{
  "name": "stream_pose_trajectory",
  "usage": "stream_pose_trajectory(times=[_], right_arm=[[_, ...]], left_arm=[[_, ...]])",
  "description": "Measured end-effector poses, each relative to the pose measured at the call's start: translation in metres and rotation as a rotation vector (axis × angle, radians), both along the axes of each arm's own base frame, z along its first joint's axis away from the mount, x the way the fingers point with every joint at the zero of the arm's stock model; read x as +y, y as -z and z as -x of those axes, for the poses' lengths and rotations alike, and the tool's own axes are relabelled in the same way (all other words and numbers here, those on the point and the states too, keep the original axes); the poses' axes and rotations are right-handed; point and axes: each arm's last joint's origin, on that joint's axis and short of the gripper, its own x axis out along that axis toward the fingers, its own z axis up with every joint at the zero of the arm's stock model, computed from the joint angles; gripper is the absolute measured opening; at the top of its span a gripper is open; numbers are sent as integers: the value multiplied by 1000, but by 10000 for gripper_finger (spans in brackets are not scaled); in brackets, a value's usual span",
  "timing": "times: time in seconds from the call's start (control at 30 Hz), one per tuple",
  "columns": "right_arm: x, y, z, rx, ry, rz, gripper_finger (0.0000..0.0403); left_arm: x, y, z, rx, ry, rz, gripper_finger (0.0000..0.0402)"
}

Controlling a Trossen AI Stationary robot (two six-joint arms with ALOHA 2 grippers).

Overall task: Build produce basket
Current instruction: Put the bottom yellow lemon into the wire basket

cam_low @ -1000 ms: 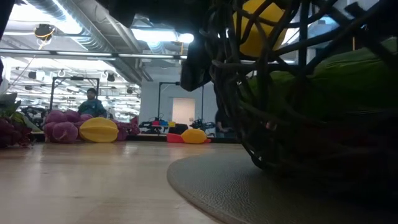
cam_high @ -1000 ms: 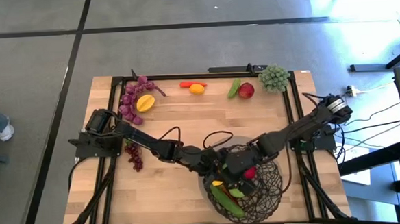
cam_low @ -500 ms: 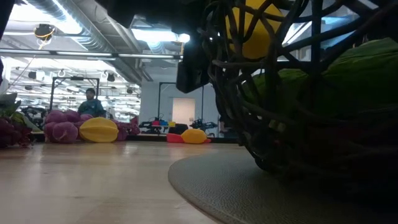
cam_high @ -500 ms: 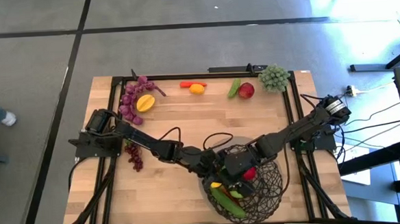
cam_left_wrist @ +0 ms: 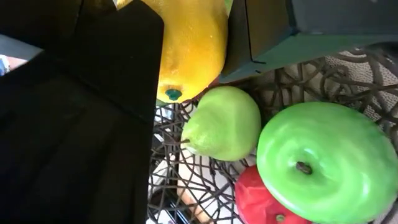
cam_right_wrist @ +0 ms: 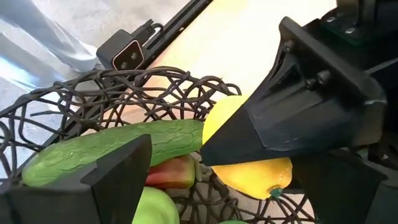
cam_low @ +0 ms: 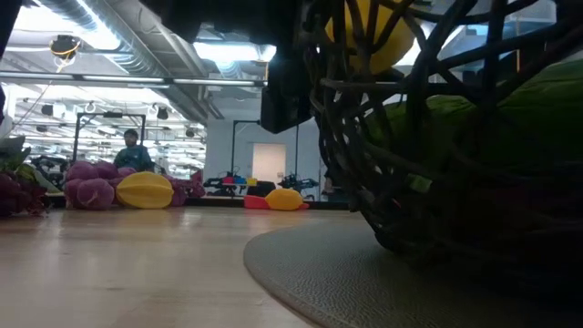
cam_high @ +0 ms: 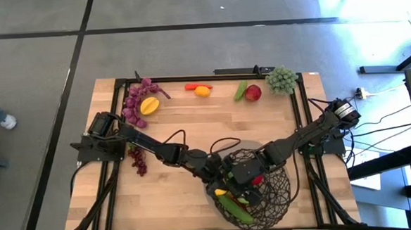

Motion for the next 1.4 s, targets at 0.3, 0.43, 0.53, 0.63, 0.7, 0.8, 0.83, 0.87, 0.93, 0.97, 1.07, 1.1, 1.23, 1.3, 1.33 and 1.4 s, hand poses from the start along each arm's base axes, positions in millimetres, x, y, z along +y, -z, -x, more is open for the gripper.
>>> stream_pose_trajectory(times=[0.3, 0.43, 0.53, 0.63, 0.7, 0.8, 0.83, 0.87, 0.93, 0.97, 1.07, 1.1, 1.23, 1.3, 1.33, 1.4], right_arm=[[3, -4, -2, -63, -46, 10, 365], [4, -4, -2, -71, -30, 14, 365], [4, -3, -1, -71, -18, 30, 365], [5, -3, -1, -79, -17, 34, 364], [5, -3, -1, -84, -3, 50, 357], [5, -3, -1, -86, 0, 52, 332], [5, -3, -1, -87, 1, 53, 322], [5, -3, -1, -87, 2, 55, 313], [5, -3, -2, -90, 5, 56, 295], [5, -3, -2, -93, 6, 56, 286], [5, -3, -2, -95, 7, 56, 260], [4, -3, -2, -95, 8, 56, 252], [5, -3, -2, -95, 4, 56, 216], [5, -3, -2, -92, 2, 55, 200], [5, -3, -2, -91, 1, 54, 193], [5, -3, -2, -89, 0, 53, 182]], left_arm=[[-2, -6, 0, -46, 87, 42, 197], [0, -6, -1, -47, 85, 43, 197], [0, -6, -1, -49, 79, 44, 197], [0, -7, -1, -54, 79, 45, 197], [0, -7, -1, -55, 76, 47, 197], [1, -7, -1, -51, 71, 57, 197], [1, -7, -1, -49, 69, 63, 197], [1, -8, -1, -48, 68, 65, 197], [1, -8, -1, -48, 68, 66, 197], [1, -8, -1, -48, 68, 66, 197], [0, -8, -1, -50, 68, 67, 197], [0, -8, -1, -50, 68, 67, 197], [0, -8, -1, -50, 70, 67, 197], [0, -8, -1, -50, 70, 67, 197], [0, -8, -1, -50, 70, 67, 197], [0, -8, -1, -49, 69, 69, 197]])
